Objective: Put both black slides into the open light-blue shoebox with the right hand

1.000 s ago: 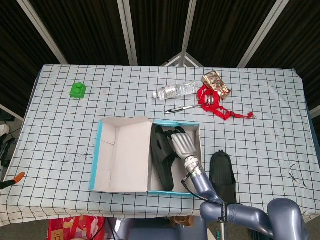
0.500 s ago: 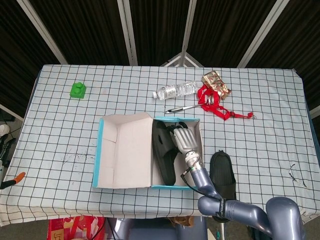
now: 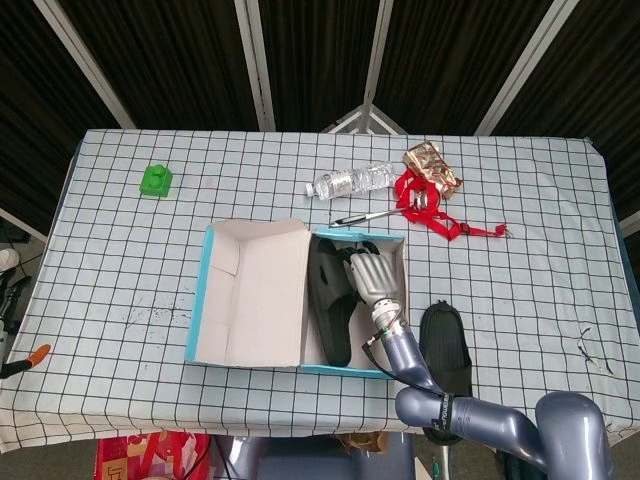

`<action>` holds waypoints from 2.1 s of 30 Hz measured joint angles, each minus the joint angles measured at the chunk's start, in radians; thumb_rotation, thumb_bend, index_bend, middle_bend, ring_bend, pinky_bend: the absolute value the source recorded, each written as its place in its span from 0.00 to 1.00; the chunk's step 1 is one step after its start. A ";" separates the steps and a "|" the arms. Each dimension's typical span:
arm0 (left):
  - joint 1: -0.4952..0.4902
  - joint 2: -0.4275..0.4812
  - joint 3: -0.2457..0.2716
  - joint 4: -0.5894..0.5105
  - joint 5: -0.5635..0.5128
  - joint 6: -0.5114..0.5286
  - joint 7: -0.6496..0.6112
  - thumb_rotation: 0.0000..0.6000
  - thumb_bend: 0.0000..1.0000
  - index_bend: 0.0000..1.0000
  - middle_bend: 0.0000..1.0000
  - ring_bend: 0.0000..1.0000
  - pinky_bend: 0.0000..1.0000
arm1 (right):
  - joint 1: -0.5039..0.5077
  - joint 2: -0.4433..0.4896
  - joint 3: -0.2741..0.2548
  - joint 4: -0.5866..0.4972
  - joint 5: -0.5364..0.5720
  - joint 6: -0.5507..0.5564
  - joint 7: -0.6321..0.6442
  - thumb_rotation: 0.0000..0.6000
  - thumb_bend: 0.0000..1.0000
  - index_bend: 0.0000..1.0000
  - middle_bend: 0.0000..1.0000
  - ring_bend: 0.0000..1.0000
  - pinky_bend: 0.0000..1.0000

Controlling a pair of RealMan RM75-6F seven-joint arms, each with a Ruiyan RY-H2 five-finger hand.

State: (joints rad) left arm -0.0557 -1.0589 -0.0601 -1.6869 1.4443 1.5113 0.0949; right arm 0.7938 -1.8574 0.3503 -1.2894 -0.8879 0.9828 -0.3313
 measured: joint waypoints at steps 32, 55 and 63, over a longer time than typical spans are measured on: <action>0.000 -0.001 0.002 -0.002 0.004 -0.001 0.001 1.00 0.17 0.11 0.00 0.00 0.00 | 0.056 0.095 -0.033 -0.154 0.183 0.019 -0.250 1.00 0.21 0.07 0.28 0.18 0.07; 0.000 0.000 0.002 -0.003 0.001 -0.002 0.003 1.00 0.17 0.11 0.00 0.00 0.00 | 0.085 0.122 -0.047 -0.209 0.242 0.056 -0.298 1.00 0.21 0.06 0.12 0.15 0.07; -0.001 0.001 0.002 -0.002 0.000 -0.004 0.001 1.00 0.17 0.11 0.00 0.00 0.00 | 0.091 0.146 -0.046 -0.247 0.259 0.076 -0.318 1.00 0.21 0.08 0.12 0.15 0.07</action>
State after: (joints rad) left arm -0.0563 -1.0583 -0.0583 -1.6889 1.4445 1.5071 0.0960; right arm 0.8849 -1.7113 0.3045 -1.5366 -0.6291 1.0592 -0.6493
